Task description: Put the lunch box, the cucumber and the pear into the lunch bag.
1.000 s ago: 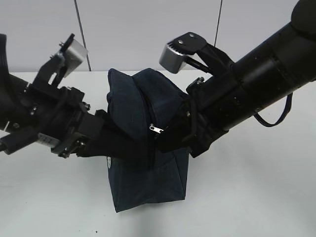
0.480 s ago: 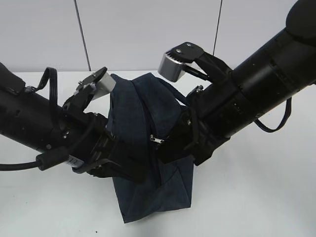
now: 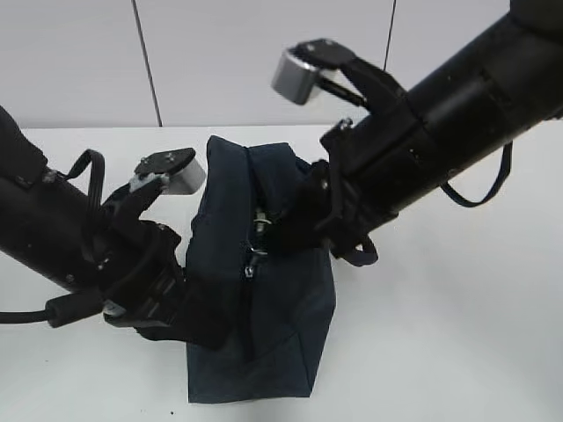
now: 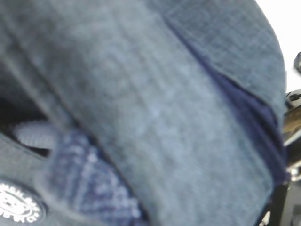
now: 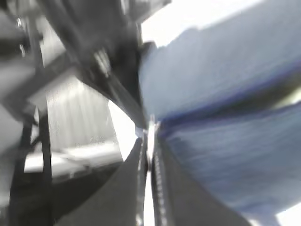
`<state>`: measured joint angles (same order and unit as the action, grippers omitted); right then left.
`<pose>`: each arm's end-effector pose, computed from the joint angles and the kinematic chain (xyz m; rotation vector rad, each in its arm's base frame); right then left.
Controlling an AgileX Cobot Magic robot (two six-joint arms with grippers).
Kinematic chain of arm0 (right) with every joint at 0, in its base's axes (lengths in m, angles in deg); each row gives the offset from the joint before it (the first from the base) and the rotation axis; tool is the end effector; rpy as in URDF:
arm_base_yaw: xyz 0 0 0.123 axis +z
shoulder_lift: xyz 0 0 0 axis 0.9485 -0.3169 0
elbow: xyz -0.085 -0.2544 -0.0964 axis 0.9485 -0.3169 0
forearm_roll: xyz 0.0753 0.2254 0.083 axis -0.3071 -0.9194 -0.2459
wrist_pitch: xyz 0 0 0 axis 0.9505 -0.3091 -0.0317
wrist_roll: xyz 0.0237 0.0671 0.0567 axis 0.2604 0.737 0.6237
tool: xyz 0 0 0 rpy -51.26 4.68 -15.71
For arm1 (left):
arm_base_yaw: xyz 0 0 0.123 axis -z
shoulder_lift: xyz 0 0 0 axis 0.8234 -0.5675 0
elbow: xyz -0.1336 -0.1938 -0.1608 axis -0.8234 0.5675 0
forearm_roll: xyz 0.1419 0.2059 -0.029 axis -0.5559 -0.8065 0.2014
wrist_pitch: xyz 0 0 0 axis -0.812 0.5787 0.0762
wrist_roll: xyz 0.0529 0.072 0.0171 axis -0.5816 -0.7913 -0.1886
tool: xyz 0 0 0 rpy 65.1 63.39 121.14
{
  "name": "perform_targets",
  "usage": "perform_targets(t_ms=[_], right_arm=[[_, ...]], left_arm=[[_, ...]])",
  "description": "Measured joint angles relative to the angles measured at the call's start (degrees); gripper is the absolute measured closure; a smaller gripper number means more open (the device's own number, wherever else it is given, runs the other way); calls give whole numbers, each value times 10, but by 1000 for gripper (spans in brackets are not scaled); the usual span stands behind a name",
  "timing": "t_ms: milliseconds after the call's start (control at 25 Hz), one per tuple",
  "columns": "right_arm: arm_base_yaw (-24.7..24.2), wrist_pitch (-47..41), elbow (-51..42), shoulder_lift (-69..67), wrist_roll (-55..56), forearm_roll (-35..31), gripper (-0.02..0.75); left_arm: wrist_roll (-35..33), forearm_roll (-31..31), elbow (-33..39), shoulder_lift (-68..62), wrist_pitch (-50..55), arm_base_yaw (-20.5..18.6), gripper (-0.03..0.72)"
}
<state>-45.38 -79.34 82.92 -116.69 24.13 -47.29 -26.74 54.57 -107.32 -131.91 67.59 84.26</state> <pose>0.2542 0.1876 0.2795 -1.3504 2.1425 0.8626 0.2217 -0.1784 0.2039 0.9817 2.5818 -0.8978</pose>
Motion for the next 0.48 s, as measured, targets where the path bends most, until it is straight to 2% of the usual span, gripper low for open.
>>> perform_targets(t_ms=[80, 480], right_arm=[[0, 0, 20, 2, 0, -7, 732], [0, 1, 41, -9, 6, -5, 732]], left_arm=[[7, -20, 1, -2, 1, 0, 693], [12, -27, 1, -2, 4, 0, 693]])
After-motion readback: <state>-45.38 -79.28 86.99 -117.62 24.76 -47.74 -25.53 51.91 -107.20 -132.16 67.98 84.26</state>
